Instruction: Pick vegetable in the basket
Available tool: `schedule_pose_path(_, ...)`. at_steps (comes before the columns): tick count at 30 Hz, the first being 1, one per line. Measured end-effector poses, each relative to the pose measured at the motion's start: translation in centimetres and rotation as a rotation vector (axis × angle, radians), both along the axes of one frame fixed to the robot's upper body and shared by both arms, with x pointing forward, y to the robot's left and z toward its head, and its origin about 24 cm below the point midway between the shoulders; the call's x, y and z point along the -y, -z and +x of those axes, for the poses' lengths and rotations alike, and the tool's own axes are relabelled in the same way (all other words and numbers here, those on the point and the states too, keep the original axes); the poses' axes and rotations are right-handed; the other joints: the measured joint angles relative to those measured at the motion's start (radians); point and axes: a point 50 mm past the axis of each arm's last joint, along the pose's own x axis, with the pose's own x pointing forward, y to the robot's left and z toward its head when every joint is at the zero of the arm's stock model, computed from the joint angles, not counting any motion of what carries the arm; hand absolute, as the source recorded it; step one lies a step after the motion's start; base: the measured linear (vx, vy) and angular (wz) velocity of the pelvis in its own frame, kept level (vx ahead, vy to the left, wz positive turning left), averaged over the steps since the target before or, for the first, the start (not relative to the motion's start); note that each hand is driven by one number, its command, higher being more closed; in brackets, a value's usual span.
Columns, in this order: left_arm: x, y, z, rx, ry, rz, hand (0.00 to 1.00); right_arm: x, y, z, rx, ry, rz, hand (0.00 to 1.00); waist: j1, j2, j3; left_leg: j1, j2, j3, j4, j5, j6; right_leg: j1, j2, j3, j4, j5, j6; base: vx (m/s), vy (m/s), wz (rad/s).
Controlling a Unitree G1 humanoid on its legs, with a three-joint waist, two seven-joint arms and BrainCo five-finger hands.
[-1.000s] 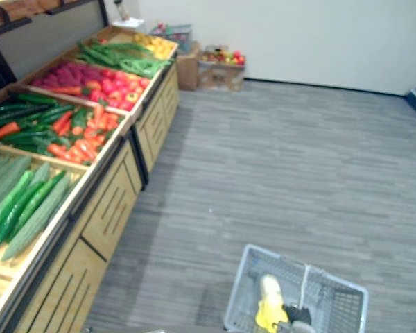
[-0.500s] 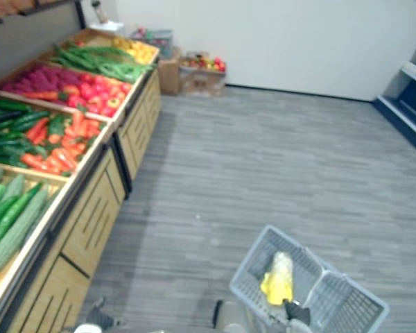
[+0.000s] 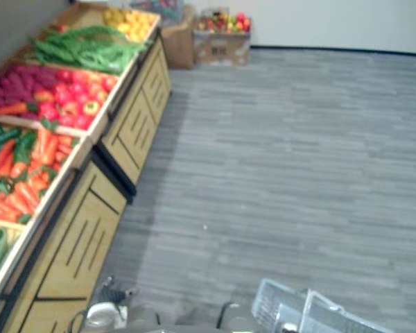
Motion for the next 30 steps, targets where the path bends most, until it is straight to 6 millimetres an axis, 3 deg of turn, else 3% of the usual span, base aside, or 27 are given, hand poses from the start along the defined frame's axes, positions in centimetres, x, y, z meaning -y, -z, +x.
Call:
schedule_pose_path(2,-0.3,-0.4,0.5,0.031,-0.022,0.005,0.0,0.5,-0.2,0.3,0.005,-0.031,-0.022,1.0,0.011,-0.002,-0.001,-0.094,0.008,0.08,-0.047,-0.045,0.035,0.05,-0.021,-0.018,-0.048,-0.006,0.022,0.31,0.068,0.02)
schedule_pose_path(4,-0.2,-0.5,0.7,0.044,-0.045,0.004,0.0,0.8,-0.4,0.3,0.014,-0.024,-0.036,1.0,0.029,-0.001,0.0,-0.122,0.003,0.18,-0.298,-0.055,0.081,0.115,-0.042,-0.05,-0.088,-0.011,0.074,0.33,0.232,0.13)
schedule_pose_path(5,0.1,-0.3,0.5,0.033,-0.048,-0.002,0.0,0.8,-0.4,0.0,0.016,-0.02,-0.043,1.0,0.029,0.007,-0.005,-0.099,-0.021,0.211,-0.492,0.007,0.132,0.144,-0.05,-0.079,-0.086,-0.029,0.108,0.3,0.248,0.35)
schedule_pose_path(6,0.3,-0.2,0.3,0.027,-0.052,-0.009,0.0,0.8,-0.5,-0.3,0.016,-0.019,-0.049,1.0,0.03,0.018,-0.012,-0.094,-0.031,0.208,-0.581,0.071,0.153,0.156,-0.05,-0.089,-0.08,-0.044,0.131,0.32,0.304,0.43)
schedule_pose_path(7,0.7,0.0,-0.1,0.018,-0.07,-0.021,0.0,0.9,-0.5,-0.6,0.014,-0.017,-0.058,1.0,0.039,0.035,-0.027,-0.086,-0.051,0.203,-0.685,0.09,0.193,0.166,-0.052,-0.097,-0.053,-0.084,0.179,0.24,0.257,0.61)
schedule_pose_path(8,0.7,-0.1,0.2,0.021,-0.071,-0.022,0.0,0.3,-0.4,-0.5,0.014,-0.024,-0.046,1.0,0.032,0.012,-0.041,-0.086,-0.099,0.2,-0.705,0.093,0.196,0.166,-0.085,-0.111,-0.035,-0.094,0.186,0.29,0.267,0.64)
schedule_pose_path(9,0.6,-0.1,0.1,0.024,-0.075,-0.02,0.0,-0.1,-0.3,-0.5,0.013,-0.044,-0.037,1.0,0.037,-0.004,-0.048,-0.09,-0.12,0.203,-0.724,0.09,0.198,0.155,-0.102,-0.115,-0.028,-0.092,0.183,0.26,0.208,0.55)
schedule_pose_path(10,0.2,-0.4,0.5,0.045,-0.088,-0.008,0.0,-1.1,-0.1,0.2,0.027,-0.063,-0.013,1.0,0.054,-0.037,-0.053,-0.095,-0.153,0.216,-0.743,0.071,0.196,0.145,-0.131,-0.113,-0.024,-0.089,0.182,0.29,0.226,0.27)
schedule_pose_path(11,-0.2,-0.5,0.6,0.049,-0.089,0.002,0.0,-1.8,-0.1,1.0,0.04,-0.096,0.001,1.0,0.063,-0.05,-0.056,-0.097,-0.165,0.236,-0.738,0.044,0.203,0.145,-0.145,-0.108,-0.024,-0.068,0.179,0.22,0.185,0.17)
schedule_pose_path(14,-0.2,-0.2,-0.2,0.02,-0.085,0.002,0.0,-2.0,-0.1,1.5,0.075,-0.098,0.007,1.0,0.078,-0.045,-0.078,-0.047,-0.184,0.248,-0.758,0.018,0.207,0.165,-0.158,-0.038,-0.02,0.022,0.167,0.2,0.178,0.03)
schedule_pose_path(15,-0.4,0.0,-0.8,-0.003,-0.067,0.011,0.0,-1.9,-0.1,1.4,0.079,-0.073,0.011,1.0,0.075,-0.062,-0.101,-0.029,-0.209,0.248,-0.79,0.017,0.209,0.151,-0.178,-0.011,0.012,0.044,0.167,0.21,0.207,0.05)
schedule_pose_path(16,-0.5,0.1,-0.9,-0.013,-0.053,0.016,0.0,-1.8,0.0,1.2,0.076,-0.06,0.012,1.0,0.073,-0.058,-0.115,-0.015,-0.223,0.247,-0.807,0.015,0.211,0.136,-0.19,0.003,0.046,0.049,0.166,0.16,0.152,0.13)
schedule_pose_path(18,-0.5,0.3,-1.4,-0.048,0.004,0.029,0.0,-0.9,0.0,0.6,0.049,-0.027,0.002,1.0,0.06,-0.062,-0.128,0.041,-0.268,0.232,-0.867,0.013,0.214,0.045,-0.235,0.086,0.265,0.096,0.153,0.19,0.207,0.26)
schedule_pose_path(21,-0.5,0.5,-1.7,-0.085,0.099,0.054,0.0,0.8,-0.5,0.8,0.077,-0.028,-0.043,1.0,0.029,-0.056,-0.125,0.116,-0.312,0.186,-0.919,0.002,0.232,-0.069,-0.274,0.17,0.551,0.298,0.128,0.19,0.158,0.46)
schedule_pose_path(22,-0.9,0.5,-1.6,-0.098,0.139,0.073,0.0,0.7,-0.6,1.6,0.1,-0.037,-0.038,1.0,0.017,-0.055,-0.121,0.14,-0.327,0.153,-0.923,-0.005,0.241,-0.113,-0.279,0.18,0.67,0.318,0.121,0.32,0.141,0.7)
schedule_pose_path(23,-1.5,0.4,-1.8,-0.111,0.154,0.091,0.0,0.1,-0.6,2.6,0.128,-0.046,-0.019,1.0,0.022,-0.065,-0.109,0.173,-0.332,0.124,-0.931,-0.009,0.241,-0.168,-0.256,0.177,0.786,0.193,0.119,0.25,0.095,0.63)
schedule_pose_path(26,-1.7,0.4,-1.9,-0.115,0.148,0.095,0.0,-0.8,-0.6,3.5,0.16,-0.048,-0.003,1.0,0.024,-0.069,-0.094,0.192,-0.33,0.062,-0.933,-0.014,0.237,-0.215,-0.208,0.112,0.763,-0.002,0.117,0.15,0.004,0.65)
schedule_pose_path(28,-1.9,0.5,-2.2,-0.116,0.098,0.085,0.0,-1.2,-0.6,4.0,0.176,-0.049,0.005,1.0,0.028,-0.07,-0.078,0.21,-0.329,0.017,-0.931,-0.021,0.238,-0.229,-0.183,0.097,0.605,-0.053,0.117,0.18,-0.087,0.74)
schedule_pose_path(30,-1.9,0.6,-2.8,-0.125,0.042,0.067,0.0,-1.6,-0.6,4.1,0.181,-0.051,0.016,1.0,0.036,-0.063,-0.073,0.213,-0.306,-0.02,-0.921,-0.029,0.236,-0.235,-0.143,0.123,0.437,-0.054,0.114,0.15,-0.138,0.6)
